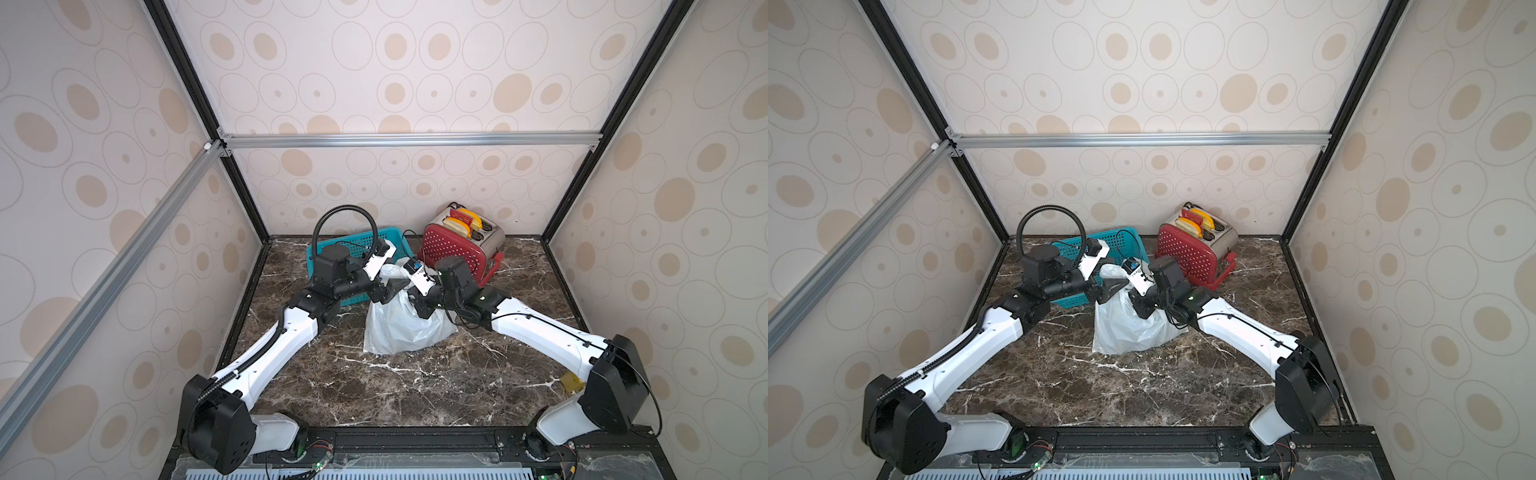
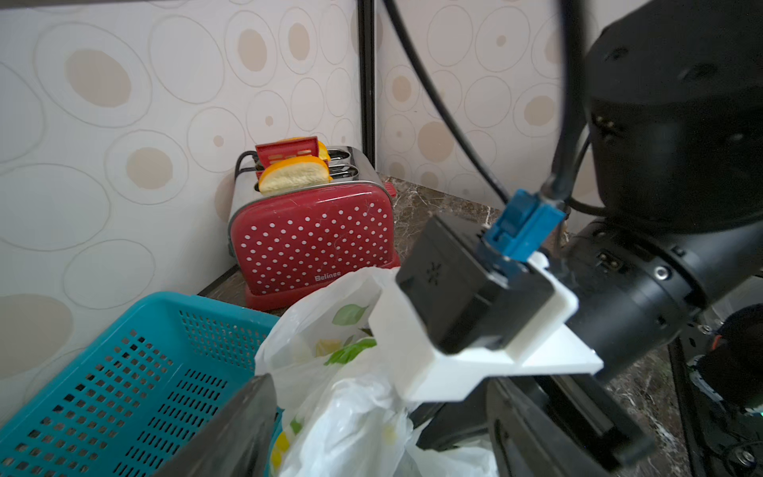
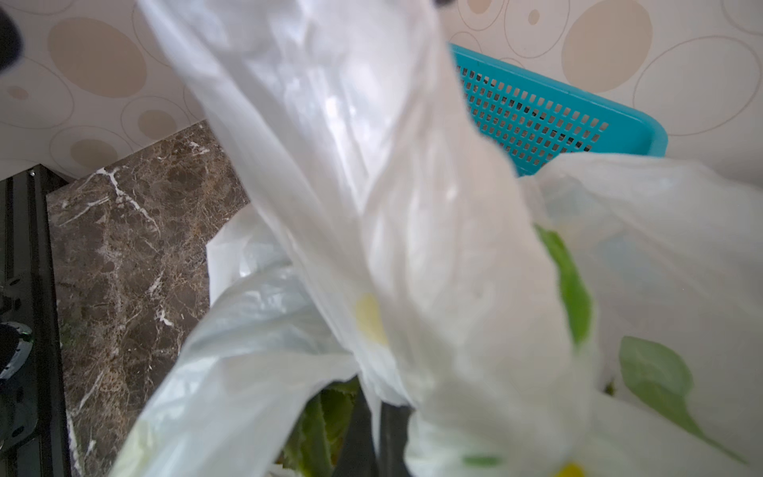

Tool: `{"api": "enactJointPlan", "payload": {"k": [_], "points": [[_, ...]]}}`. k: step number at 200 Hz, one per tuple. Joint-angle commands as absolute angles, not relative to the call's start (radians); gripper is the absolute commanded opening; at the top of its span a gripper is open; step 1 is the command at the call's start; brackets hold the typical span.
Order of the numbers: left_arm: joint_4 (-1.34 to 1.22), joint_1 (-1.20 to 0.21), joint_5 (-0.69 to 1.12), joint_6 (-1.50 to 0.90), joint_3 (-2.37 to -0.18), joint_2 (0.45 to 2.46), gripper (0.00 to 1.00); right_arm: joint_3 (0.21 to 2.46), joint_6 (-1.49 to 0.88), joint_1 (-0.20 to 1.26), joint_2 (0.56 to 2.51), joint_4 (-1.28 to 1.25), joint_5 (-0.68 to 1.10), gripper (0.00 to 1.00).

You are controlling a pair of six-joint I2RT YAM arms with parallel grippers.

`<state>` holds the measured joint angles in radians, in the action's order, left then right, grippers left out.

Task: Place the pineapple into a plastic bag & tie a knot
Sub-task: Cross the plastic bag at the center of the board.

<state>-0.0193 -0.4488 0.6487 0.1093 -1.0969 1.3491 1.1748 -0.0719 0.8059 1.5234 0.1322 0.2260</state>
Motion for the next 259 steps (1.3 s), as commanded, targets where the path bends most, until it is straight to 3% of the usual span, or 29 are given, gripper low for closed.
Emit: {"api": "enactJointPlan", "payload": {"k": [1,25,48,66,104,121,136,167,180,224,247,259], "points": [[0.048,-0.445,0.688,0.166,-1.158,1.407,0.71,1.124,-0.108,0.802,1.506,0.030,0.245,0.00],[0.082,-0.445,0.702,0.179,-1.182,1.431,0.54,1.088,-0.123,0.802,1.503,-0.031,0.250,0.00],[0.140,-0.443,0.695,0.208,-1.191,1.434,0.59,1.059,-0.133,0.802,1.492,-0.088,0.242,0.00],[0.141,-0.443,0.706,0.199,-1.183,1.437,0.55,1.053,-0.131,0.802,1.495,-0.106,0.259,0.00],[0.121,-0.443,0.749,0.166,-1.195,1.454,0.11,1.049,-0.126,0.802,1.507,-0.112,0.274,0.00],[0.109,-0.443,0.758,0.165,-1.192,1.443,0.00,1.045,-0.108,0.802,1.490,-0.068,0.280,0.04],[0.105,-0.443,0.762,0.168,-1.187,1.432,0.00,1.037,-0.085,0.801,1.464,-0.018,0.287,0.14],[0.048,-0.444,0.764,0.153,-1.157,1.411,0.00,1.059,-0.047,0.799,1.398,0.130,0.335,0.48],[0.014,-0.444,0.759,0.150,-1.138,1.402,0.00,1.090,-0.030,0.797,1.360,0.223,0.377,0.55],[-0.083,-0.445,0.757,0.171,-1.084,1.385,0.00,1.258,-0.036,0.788,1.239,0.561,0.484,0.63],[-0.124,-0.445,0.766,0.185,-1.073,1.381,0.00,1.339,-0.188,0.783,1.210,0.641,0.395,0.63],[-0.140,-0.448,0.770,0.197,-1.067,1.378,0.00,1.394,-0.327,0.772,1.219,0.682,0.292,0.56]]}}
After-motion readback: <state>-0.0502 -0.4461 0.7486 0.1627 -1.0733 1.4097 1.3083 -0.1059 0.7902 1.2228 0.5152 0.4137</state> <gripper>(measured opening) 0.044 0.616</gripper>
